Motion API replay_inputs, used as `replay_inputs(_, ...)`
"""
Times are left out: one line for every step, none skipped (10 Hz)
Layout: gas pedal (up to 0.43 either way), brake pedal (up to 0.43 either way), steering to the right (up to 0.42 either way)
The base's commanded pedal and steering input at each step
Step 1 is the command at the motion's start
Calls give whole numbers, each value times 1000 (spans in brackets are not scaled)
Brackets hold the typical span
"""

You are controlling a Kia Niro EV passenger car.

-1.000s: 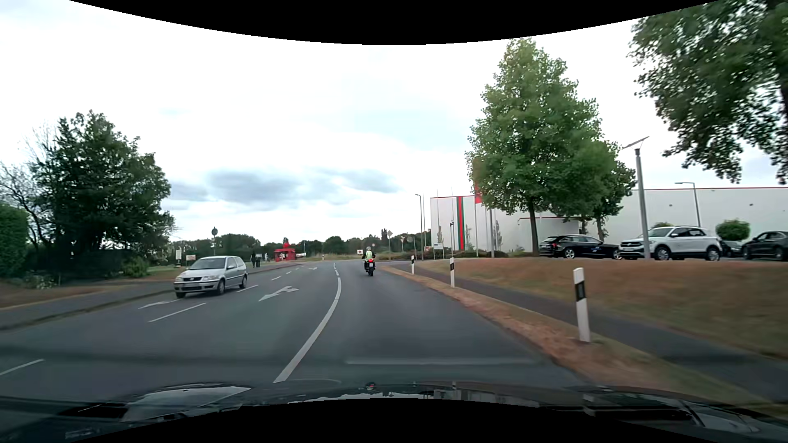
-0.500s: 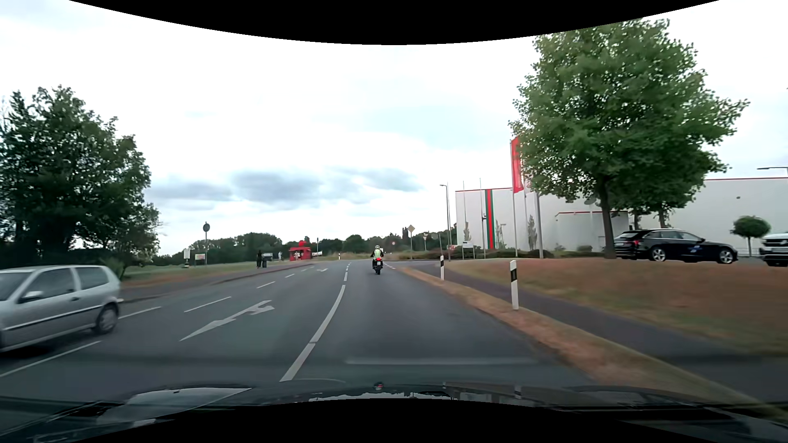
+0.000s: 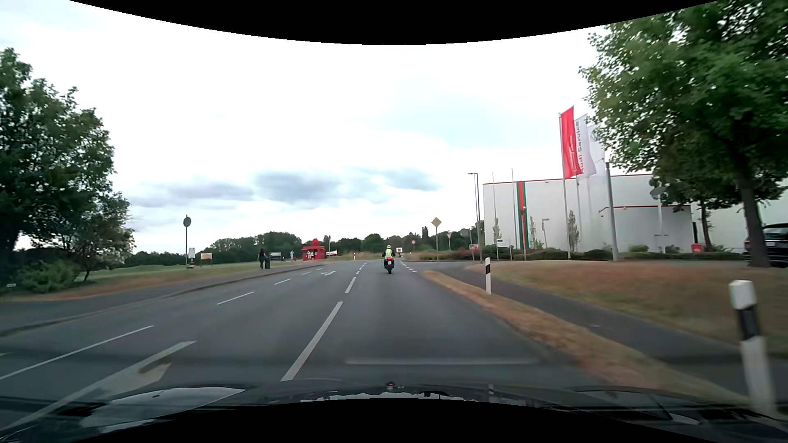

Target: Follow the waypoints while adhering to traffic rules and regulations

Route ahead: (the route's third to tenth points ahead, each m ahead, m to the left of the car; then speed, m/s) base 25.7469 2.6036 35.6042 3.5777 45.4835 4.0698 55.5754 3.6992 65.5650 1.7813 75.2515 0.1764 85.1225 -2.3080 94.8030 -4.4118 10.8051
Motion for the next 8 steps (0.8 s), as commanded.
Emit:
replay_inputs(177, 0, -40)
replay_inputs(177, 0, -38)
replay_inputs(177, 0, -35)
replay_inputs(177, 0, -33)
replay_inputs(177, 0, -31)
replay_inputs(177, 0, -28)
replay_inputs(177, 0, -26)
replay_inputs(177, 0, -20)
